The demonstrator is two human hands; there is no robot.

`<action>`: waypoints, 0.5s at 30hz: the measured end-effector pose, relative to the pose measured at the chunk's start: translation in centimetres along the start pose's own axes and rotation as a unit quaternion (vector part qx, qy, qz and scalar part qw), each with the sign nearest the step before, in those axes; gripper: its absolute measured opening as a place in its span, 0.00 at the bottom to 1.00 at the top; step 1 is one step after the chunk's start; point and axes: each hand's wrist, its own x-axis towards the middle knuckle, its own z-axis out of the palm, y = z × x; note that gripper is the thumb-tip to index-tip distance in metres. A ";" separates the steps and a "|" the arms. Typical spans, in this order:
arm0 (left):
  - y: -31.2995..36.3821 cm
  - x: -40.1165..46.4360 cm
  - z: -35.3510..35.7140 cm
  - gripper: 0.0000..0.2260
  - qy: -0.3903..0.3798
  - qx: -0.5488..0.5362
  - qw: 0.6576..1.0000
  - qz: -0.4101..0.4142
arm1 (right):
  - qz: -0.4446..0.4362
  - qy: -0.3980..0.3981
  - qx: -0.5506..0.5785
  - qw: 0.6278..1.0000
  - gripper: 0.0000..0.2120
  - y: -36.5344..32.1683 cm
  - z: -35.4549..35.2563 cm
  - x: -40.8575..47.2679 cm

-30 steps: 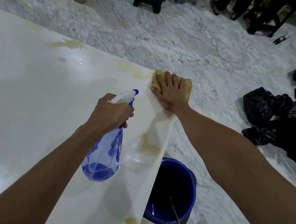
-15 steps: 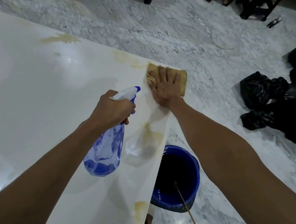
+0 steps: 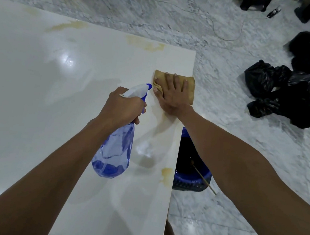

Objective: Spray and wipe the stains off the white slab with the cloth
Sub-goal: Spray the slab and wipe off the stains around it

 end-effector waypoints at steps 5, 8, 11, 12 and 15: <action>-3.6 -2.9 -0.2 0.08 -0.009 0.034 0.999 0.028 | -0.007 0.018 0.014 1.000 0.34 -2.5 1.0 -6.4; -4.8 -5.2 -0.3 0.08 -0.025 0.047 0.998 0.030 | 0.026 0.012 0.032 0.999 0.37 -4.1 1.0 -10.1; -6.1 -7.4 -0.1 0.08 -0.033 0.073 0.996 0.034 | 0.037 -0.011 0.029 0.999 0.41 -5.7 1.3 -13.7; -6.4 -8.3 -0.1 0.09 -0.034 0.077 0.996 0.032 | 0.036 -0.018 0.029 0.999 0.41 -6.2 1.4 -15.0; -7.6 -10.2 0.0 0.07 -0.035 0.090 0.995 0.029 | 0.040 -0.038 0.044 0.998 0.40 -7.6 1.0 -18.9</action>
